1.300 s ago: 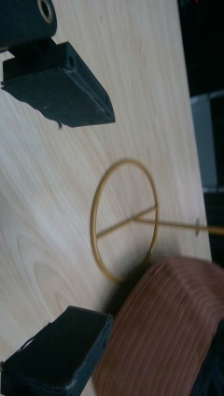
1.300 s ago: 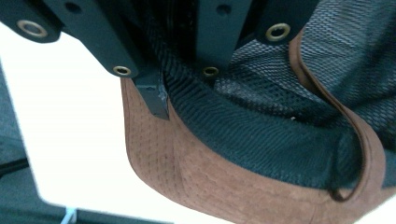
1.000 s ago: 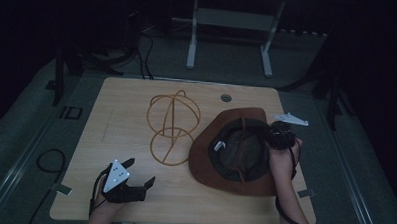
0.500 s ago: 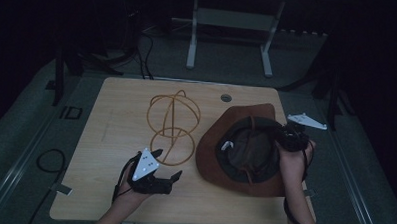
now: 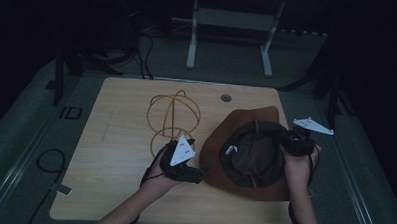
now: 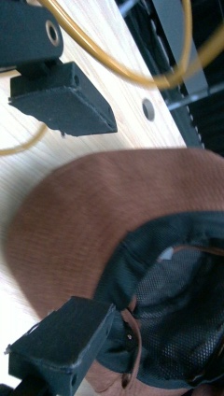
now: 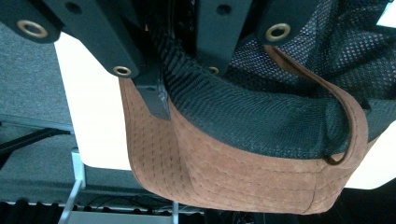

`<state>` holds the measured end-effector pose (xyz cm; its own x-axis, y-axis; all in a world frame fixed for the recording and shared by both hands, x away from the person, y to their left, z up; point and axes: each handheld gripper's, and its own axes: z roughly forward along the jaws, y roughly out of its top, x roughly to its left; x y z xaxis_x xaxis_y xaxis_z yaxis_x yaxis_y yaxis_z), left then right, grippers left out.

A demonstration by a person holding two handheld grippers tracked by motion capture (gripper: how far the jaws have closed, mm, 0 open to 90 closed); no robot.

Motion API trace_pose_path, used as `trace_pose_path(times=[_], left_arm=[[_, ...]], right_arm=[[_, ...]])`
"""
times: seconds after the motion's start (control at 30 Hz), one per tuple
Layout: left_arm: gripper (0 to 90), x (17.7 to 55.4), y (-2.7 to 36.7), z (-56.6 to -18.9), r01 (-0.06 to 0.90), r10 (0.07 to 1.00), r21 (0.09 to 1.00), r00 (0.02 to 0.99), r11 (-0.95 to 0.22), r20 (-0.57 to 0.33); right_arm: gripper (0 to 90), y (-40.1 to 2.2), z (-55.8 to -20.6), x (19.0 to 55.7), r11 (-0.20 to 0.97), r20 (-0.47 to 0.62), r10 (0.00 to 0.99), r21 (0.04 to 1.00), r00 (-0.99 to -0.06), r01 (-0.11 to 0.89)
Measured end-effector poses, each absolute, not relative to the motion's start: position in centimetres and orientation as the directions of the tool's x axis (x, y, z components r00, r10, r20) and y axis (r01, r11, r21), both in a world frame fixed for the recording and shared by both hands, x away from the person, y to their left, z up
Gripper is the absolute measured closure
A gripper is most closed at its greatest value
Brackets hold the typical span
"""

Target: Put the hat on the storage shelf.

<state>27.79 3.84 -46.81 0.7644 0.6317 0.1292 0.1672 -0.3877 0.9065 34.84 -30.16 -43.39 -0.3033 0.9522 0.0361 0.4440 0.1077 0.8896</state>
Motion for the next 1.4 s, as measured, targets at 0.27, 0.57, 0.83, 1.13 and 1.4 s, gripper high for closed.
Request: trace_pose_path(times=[0.27,0.57,0.83,1.13,1.4], left_arm=[[14.1,29.6,0.2,-45.8,0.152,0.605,0.905,0.785,-0.397,0.133],[15.7,32.0,-3.6,-44.9,0.18,0.644,0.887,0.749,-0.426,0.157],[18.6,34.0,-6.4,-44.6,0.203,0.667,0.862,0.72,-0.464,0.189],[33.4,35.3,-7.3,-45.4,0.288,0.72,0.826,0.667,-0.485,0.19],[79.5,35.6,-7.3,-45.2,0.297,0.754,0.821,0.618,-0.488,0.224]], right_arm=[[84.6,-30.1,-43.4,34.6,0.106,0.039,0.95,0.892,-0.309,0.439],[84.5,-30.3,-43.2,34.1,0.109,0.036,0.949,0.895,-0.314,0.433],[84.5,-30.5,-42.7,33.6,0.109,0.034,0.946,0.903,-0.322,0.416],[84.5,-30.2,-42.5,33.1,0.113,0.034,0.941,0.906,-0.336,0.409],[84.4,-29.5,-42.8,32.8,0.124,0.028,0.939,0.903,-0.344,0.412]])
